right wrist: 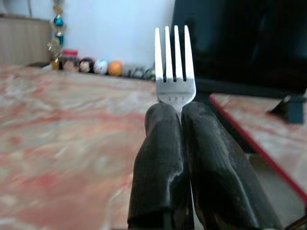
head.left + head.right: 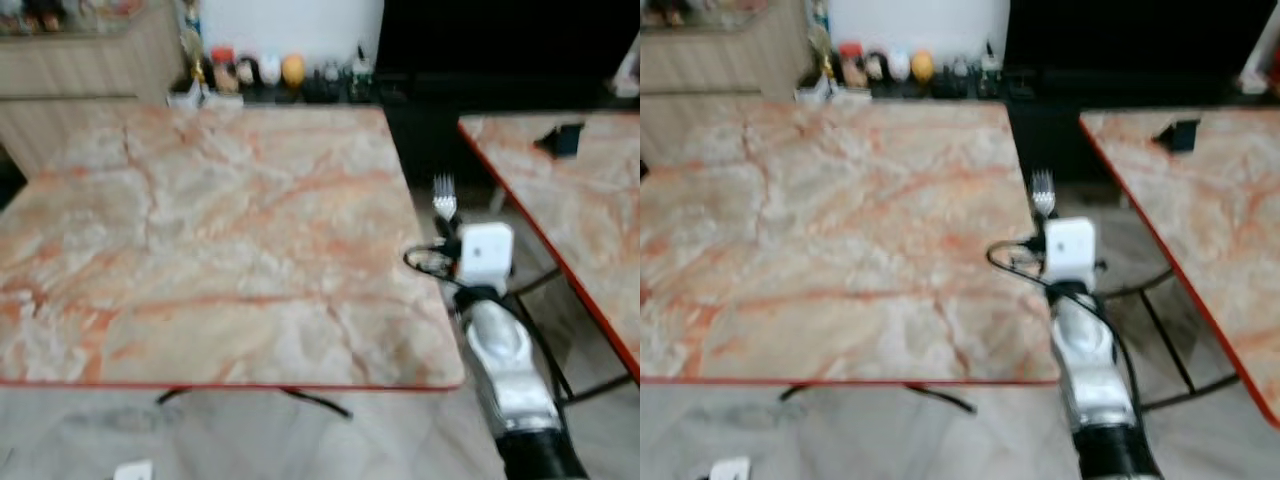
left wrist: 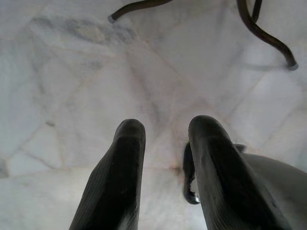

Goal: Setting the table

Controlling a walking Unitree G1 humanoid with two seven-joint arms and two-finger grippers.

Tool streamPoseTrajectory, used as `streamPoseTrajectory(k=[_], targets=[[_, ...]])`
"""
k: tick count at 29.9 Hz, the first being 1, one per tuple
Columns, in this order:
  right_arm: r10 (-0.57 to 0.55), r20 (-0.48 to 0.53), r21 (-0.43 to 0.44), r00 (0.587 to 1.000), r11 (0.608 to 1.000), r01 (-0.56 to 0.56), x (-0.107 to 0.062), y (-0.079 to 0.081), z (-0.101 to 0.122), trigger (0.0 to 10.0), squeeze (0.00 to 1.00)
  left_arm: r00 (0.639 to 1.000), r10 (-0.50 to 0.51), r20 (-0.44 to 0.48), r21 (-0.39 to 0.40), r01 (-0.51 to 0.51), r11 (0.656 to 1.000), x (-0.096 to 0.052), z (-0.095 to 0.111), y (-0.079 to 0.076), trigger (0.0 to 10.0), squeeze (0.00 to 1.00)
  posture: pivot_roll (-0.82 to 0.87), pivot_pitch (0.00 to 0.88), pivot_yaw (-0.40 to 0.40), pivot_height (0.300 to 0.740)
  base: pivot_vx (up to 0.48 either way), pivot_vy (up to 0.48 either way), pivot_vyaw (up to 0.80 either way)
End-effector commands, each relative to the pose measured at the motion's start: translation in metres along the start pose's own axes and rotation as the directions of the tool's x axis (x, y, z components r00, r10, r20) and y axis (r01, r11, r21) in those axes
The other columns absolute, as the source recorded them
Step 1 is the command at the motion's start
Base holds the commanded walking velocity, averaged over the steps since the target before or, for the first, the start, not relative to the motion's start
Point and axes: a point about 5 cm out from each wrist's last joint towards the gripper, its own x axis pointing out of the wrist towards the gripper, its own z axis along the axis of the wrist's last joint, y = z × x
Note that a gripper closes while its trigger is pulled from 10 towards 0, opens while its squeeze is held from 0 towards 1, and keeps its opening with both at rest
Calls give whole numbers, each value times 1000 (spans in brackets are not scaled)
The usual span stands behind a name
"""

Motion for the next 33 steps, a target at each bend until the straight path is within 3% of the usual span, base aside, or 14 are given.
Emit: streamPoseTrajectory(k=[1,16,33], targets=[[24,18,10,1000,1000,-25,2,9,5,10000,0,1000,1,-26,4,-1,1000,-2,-6,1,10000,0,-5,0,-13,740,0,-304,0],[13,123,-3,992,1000,-13,9,6,29,10000,0,1000,-7,-25,12,7,1000,-1,-4,-1,10000,0,-18,0,-5,740,0,-302,0],[23,145,-2,989,1000,-23,12,12,36,10000,0,999,-14,-33,27,15,1000,-2,-6,2,10000,0,-15,0,-5,740,0,-292,0]])
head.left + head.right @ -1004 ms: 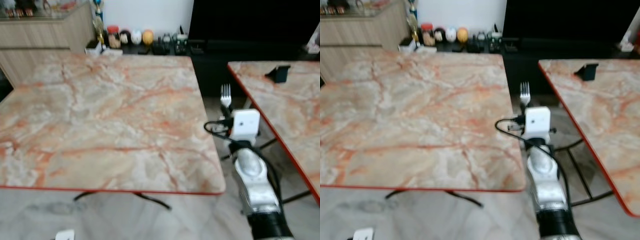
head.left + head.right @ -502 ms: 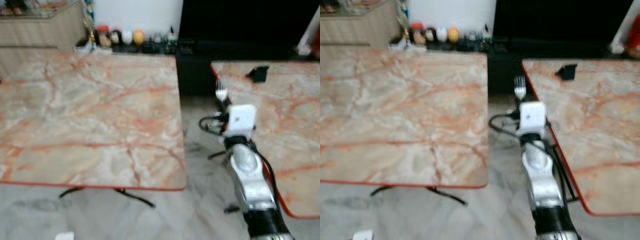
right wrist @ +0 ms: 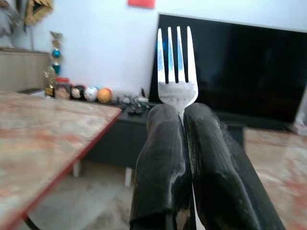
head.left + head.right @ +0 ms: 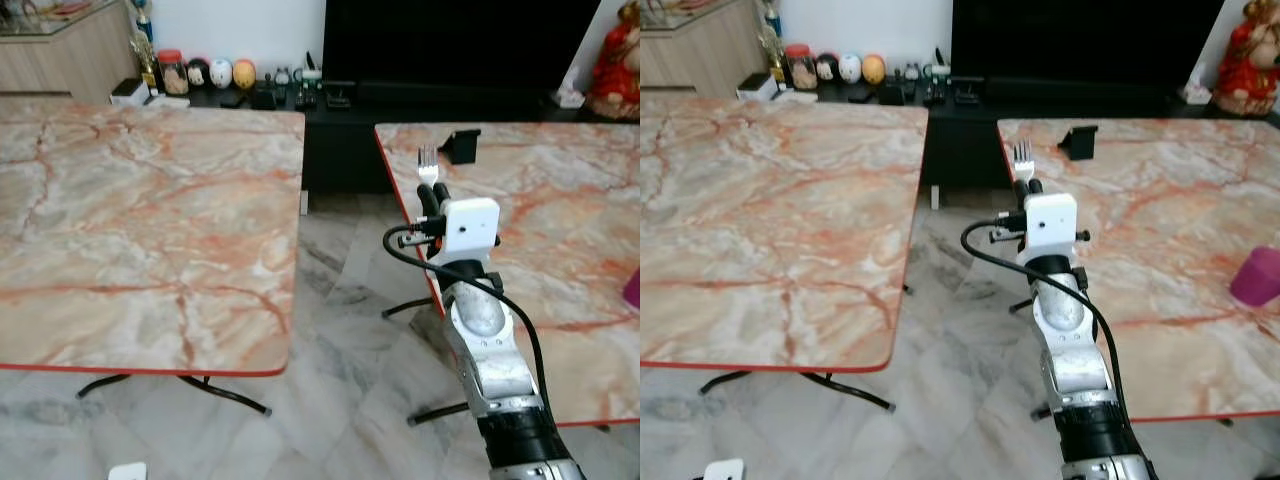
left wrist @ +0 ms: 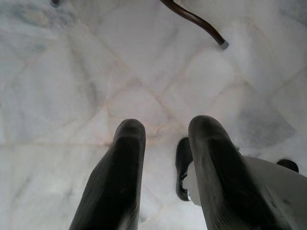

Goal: Setting the table

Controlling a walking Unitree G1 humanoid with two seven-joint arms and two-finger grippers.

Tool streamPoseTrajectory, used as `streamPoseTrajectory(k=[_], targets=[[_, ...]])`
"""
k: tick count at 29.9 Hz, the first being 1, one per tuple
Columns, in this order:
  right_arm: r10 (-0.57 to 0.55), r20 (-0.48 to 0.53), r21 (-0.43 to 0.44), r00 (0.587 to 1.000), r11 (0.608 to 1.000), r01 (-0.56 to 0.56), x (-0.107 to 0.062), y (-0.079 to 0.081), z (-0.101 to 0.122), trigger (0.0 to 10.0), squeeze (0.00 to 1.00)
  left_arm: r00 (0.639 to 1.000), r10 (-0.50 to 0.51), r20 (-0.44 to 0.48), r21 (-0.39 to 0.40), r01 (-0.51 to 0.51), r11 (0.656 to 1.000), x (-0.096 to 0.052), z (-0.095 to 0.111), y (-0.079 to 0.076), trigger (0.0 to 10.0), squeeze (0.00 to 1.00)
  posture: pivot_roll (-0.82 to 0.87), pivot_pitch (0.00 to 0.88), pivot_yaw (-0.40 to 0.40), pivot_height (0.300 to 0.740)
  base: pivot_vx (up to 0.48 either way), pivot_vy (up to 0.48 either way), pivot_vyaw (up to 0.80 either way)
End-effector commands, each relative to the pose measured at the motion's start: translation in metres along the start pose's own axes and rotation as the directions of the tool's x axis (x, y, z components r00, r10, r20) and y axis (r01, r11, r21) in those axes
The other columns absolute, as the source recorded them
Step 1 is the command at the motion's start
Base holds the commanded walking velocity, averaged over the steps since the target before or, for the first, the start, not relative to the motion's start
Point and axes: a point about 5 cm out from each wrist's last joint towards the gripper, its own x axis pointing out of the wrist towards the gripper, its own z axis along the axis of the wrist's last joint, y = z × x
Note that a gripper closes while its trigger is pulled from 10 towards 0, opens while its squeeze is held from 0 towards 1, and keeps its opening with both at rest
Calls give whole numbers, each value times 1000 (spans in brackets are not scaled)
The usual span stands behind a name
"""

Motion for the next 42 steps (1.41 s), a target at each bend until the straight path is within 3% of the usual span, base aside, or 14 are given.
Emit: streamPoseTrajectory(k=[1,16,42], targets=[[-18,24,6,1000,1000,18,2,-5,6,10000,0,999,-12,-29,16,12,1000,-2,-6,0,10000,0,-17,0,-3,740,0,-292,0],[-26,28,10,999,1000,25,3,-3,9,10000,0,998,0,-68,18,1,1000,-5,-15,8,10000,0,-18,0,3,740,0,-289,0],[-23,38,9,999,1000,22,8,-2,14,10000,0,997,1,-79,12,0,1000,-6,-17,8,10000,0,-20,0,0,740,0,-291,0]])
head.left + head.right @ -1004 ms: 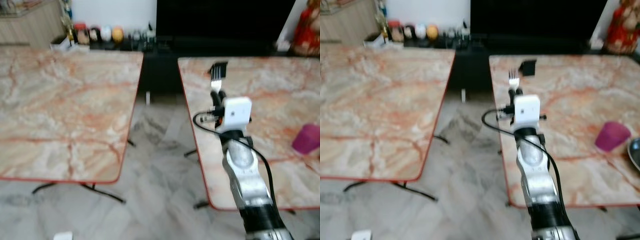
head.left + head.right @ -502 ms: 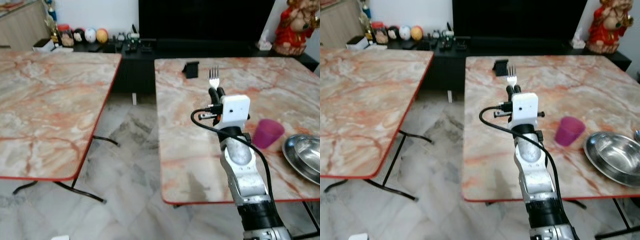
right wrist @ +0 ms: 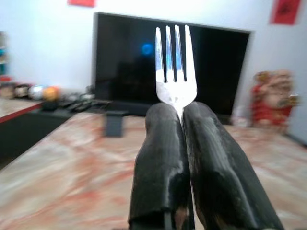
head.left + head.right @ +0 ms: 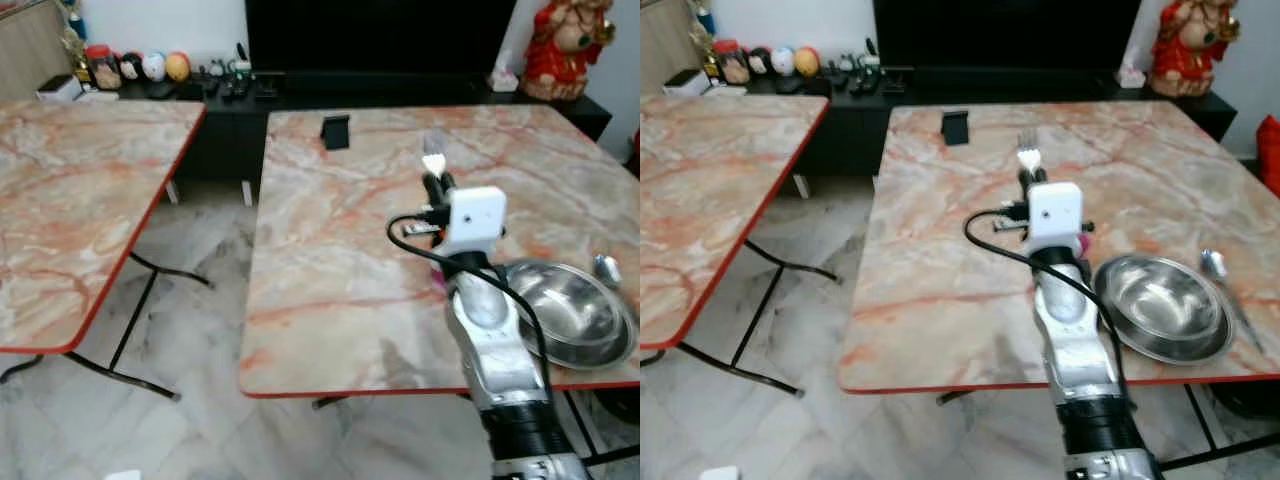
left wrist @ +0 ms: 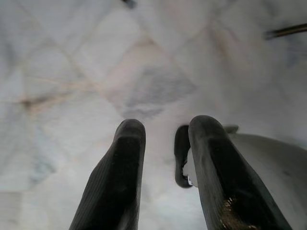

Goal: Setting the table

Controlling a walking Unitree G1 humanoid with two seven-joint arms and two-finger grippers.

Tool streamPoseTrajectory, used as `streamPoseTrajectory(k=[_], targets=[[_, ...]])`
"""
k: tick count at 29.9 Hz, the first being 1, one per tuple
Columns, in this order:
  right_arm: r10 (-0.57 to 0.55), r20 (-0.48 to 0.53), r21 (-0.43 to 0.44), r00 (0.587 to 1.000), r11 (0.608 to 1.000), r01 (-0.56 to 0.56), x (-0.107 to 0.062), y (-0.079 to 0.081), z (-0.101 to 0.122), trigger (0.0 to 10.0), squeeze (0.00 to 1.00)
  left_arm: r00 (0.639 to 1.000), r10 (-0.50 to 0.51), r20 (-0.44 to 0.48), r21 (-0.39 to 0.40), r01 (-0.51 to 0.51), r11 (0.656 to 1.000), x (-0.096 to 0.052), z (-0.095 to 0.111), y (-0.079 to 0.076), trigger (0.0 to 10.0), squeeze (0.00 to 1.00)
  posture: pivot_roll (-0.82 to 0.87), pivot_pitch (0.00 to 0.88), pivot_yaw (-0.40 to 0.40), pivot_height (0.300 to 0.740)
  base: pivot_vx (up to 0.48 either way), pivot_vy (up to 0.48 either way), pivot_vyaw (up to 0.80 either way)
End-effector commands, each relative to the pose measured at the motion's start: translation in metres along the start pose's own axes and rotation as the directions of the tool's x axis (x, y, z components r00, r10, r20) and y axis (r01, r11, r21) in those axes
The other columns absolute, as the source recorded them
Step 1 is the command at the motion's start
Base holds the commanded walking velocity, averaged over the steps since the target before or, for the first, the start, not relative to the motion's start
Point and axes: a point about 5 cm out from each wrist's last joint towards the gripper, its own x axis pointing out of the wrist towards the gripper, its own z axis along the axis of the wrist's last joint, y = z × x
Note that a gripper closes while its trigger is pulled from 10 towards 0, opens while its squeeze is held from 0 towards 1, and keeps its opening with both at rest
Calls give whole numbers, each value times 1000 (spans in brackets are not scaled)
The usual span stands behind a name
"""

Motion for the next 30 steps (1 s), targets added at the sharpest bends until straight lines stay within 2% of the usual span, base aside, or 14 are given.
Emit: streamPoseTrajectory(k=[1,16,30], targets=[[25,23,15,999,1000,-26,2,10,6,10000,0,999,22,-26,21,-21,1000,-3,-5,12,10000,0,-20,0,0,740,0,-289,0],[13,26,9,1000,1000,-14,4,6,7,10000,0,998,31,-46,24,-30,999,-7,-13,19,10000,0,-24,0,5,740,0,-290,0],[1,21,-8,1000,1000,-1,5,1,6,10000,0,1000,18,-22,28,-18,999,-1,-1,10,10000,0,-27,0,7,740,0,-290,0]])
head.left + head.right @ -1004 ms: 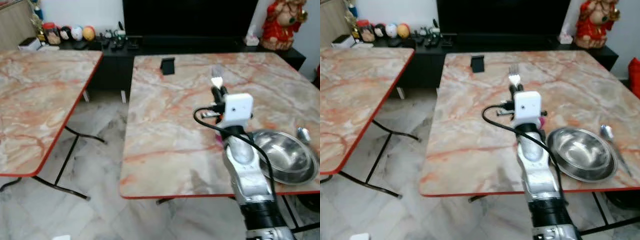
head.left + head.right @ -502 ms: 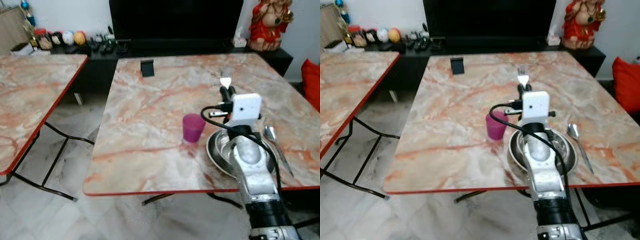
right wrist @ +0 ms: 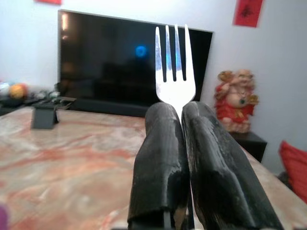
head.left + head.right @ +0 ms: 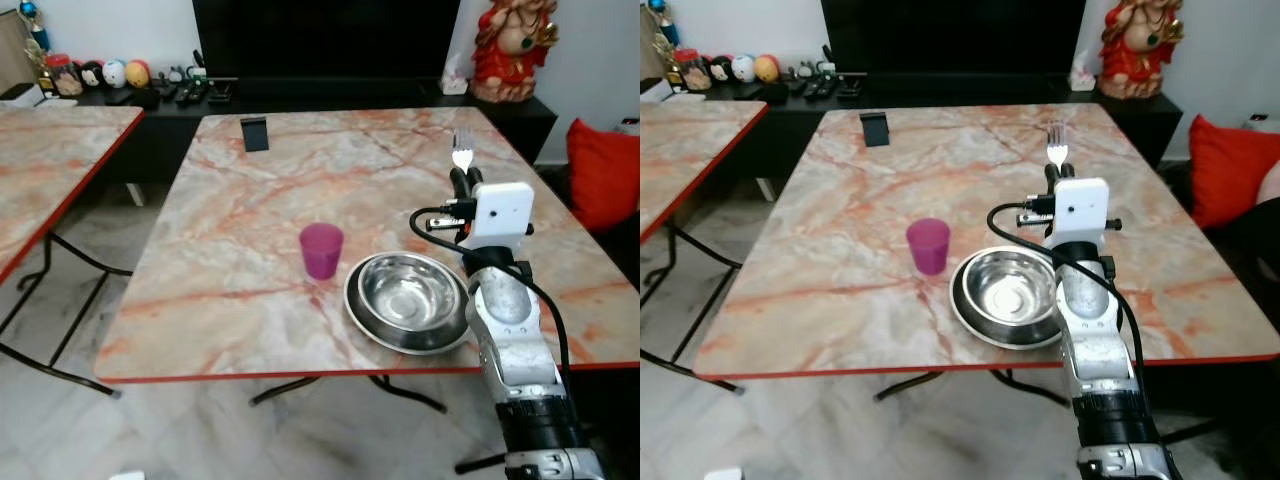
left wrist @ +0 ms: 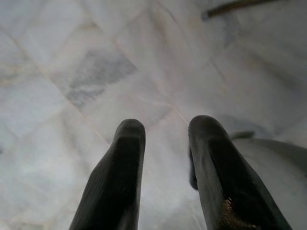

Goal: Setting the table

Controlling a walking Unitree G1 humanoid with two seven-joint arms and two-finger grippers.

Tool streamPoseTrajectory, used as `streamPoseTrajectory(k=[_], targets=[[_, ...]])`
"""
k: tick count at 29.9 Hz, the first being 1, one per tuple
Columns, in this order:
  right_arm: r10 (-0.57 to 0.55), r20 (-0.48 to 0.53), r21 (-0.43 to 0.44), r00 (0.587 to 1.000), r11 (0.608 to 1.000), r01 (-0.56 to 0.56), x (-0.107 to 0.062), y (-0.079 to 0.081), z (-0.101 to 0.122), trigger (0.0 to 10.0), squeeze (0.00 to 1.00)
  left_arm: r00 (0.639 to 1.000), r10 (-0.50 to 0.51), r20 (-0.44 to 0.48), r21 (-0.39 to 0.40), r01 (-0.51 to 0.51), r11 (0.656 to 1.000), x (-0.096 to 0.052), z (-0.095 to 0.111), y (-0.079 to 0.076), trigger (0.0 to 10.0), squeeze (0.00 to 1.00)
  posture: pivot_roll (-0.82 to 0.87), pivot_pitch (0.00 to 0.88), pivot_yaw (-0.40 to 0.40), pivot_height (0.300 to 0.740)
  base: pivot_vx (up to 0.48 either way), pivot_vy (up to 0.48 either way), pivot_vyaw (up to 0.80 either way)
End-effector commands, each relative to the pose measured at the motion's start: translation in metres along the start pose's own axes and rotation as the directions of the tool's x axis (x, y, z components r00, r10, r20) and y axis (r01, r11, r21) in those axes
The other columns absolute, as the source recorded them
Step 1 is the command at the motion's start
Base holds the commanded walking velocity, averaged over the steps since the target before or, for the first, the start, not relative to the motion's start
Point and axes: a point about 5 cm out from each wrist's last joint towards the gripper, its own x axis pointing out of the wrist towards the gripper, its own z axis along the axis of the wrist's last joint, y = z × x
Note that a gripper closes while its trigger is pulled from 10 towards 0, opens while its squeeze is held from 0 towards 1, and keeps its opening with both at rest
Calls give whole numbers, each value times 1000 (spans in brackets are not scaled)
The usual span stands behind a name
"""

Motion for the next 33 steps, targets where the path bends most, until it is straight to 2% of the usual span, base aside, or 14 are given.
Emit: streamPoseTrajectory(k=[1,9,14,23,29,33], targets=[[-9,10,-11,1000,1000,9,2,-4,3,10000,0,1000,-3,-21,16,3,1000,-1,-3,0,10000,0,-27,0,7,740,0,-292,0],[-16,-2,-19,1000,1000,16,2,-6,1,10000,0,999,13,-42,9,-13,1000,-5,-12,9,10000,0,-23,0,7,740,0,-284,0],[-24,-4,-24,1000,999,24,4,-10,2,10000,0,998,25,-55,0,-25,1000,-7,-17,14,10000,0,-25,0,12,740,0,0,0],[-42,-14,-26,999,999,41,5,-14,1,10000,0,999,9,-31,-2,-9,1000,-3,-8,6,10000,0,-25,0,16,740,0,0,0],[-79,-54,-77,995,994,74,12,-27,-2,10000,0,1000,8,-26,-7,-8,1000,-2,-4,5,10000,0,-28,0,19,740,0,0,0],[-112,-108,-130,988,987,97,18,-43,-8,10000,0,1000,13,-24,-13,-13,1000,-1,-3,7,10000,0,-28,0,21,740,0,0,0]])
